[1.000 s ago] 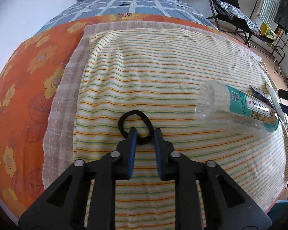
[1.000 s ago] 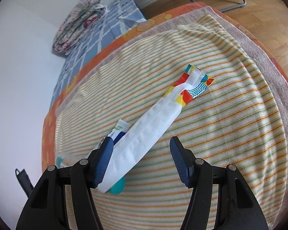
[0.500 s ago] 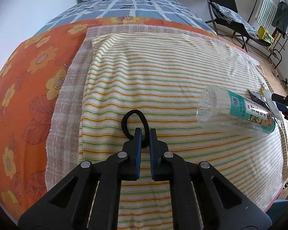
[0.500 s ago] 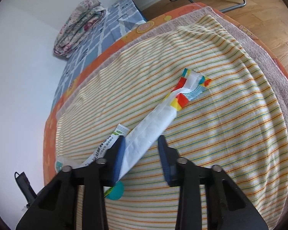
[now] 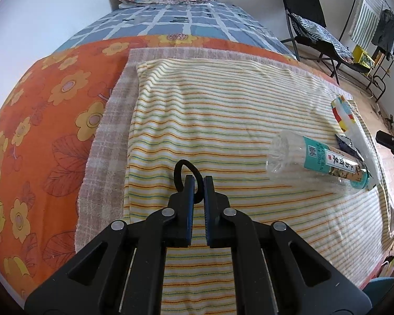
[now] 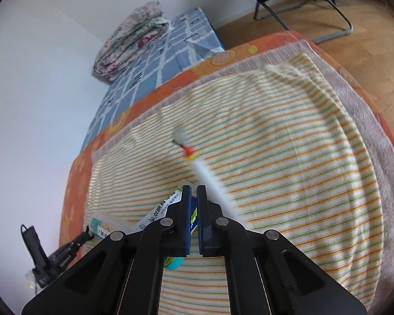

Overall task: Collect trash
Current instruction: 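Close the left tool on the hair tie while the right tool grasps the white toothpaste tube, then carry the hair tie and toothpaste tube over the blue basket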

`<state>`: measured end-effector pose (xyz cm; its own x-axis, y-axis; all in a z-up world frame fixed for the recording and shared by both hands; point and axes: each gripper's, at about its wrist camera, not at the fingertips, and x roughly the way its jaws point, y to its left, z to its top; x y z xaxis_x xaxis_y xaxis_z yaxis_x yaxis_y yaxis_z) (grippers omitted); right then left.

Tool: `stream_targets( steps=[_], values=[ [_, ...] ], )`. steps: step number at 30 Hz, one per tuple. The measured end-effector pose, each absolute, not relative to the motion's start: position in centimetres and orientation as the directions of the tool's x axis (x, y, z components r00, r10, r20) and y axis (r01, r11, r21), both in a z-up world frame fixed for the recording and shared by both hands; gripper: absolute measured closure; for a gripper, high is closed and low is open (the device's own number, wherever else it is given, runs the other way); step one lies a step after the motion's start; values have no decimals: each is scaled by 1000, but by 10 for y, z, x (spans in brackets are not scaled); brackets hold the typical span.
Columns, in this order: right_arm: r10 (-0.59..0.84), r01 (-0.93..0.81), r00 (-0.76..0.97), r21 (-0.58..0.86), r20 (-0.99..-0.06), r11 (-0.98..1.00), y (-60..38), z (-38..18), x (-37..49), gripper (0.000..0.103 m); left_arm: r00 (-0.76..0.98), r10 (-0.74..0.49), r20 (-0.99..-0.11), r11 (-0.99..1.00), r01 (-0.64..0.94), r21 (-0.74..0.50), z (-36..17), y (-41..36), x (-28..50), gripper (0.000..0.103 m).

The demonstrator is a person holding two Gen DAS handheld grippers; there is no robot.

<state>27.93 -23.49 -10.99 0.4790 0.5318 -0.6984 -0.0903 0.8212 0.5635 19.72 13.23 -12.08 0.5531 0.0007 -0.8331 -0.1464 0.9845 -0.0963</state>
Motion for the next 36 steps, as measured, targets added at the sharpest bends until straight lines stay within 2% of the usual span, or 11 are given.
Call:
stream_targets(
  steps=[3,8,9,10,12,19,20,21,23,24,36],
  values=[
    [525,-143,486,529,-699,836,-229,-105,279,101,552,-1,-834,985,-145,-97,-121,131,197,99],
    [458,-202,404,411,-792,889,-217,-119,290,97,548,0,-836,985,-142,-93,-122,131,196,98],
    [433,-210,389,380,-813,901,-215,-125,292,85,548,1,-837,985,-144,-94,-123,132,196,98],
    [411,-213,380,354,-829,911,-215,-131,293,67,548,1,-837,985,-146,-94,-123,133,196,98],
    [368,-219,366,305,-855,927,-214,-142,294,49,548,0,-836,984,-148,-97,-123,134,196,99],
    [302,-268,369,211,-879,940,-211,-157,291,52,547,1,-837,984,-149,-95,-123,136,195,98],
    [299,-266,370,208,-880,941,-212,-157,291,57,548,0,-836,984,-148,-97,-123,136,196,98],
    [290,-266,369,198,-883,943,-212,-157,290,68,548,0,-836,984,-147,-96,-123,136,196,98],
    [288,-268,374,194,-882,944,-215,-155,288,72,552,1,-834,985,-145,-95,-123,136,194,99],
    [293,-265,376,201,-879,943,-218,-154,286,81,555,0,-832,985,-144,-96,-122,136,194,99],
    [327,-284,451,214,-830,935,-234,-113,260,87,596,-7,-803,983,-142,-114,-94,131,175,99]
  ],
)
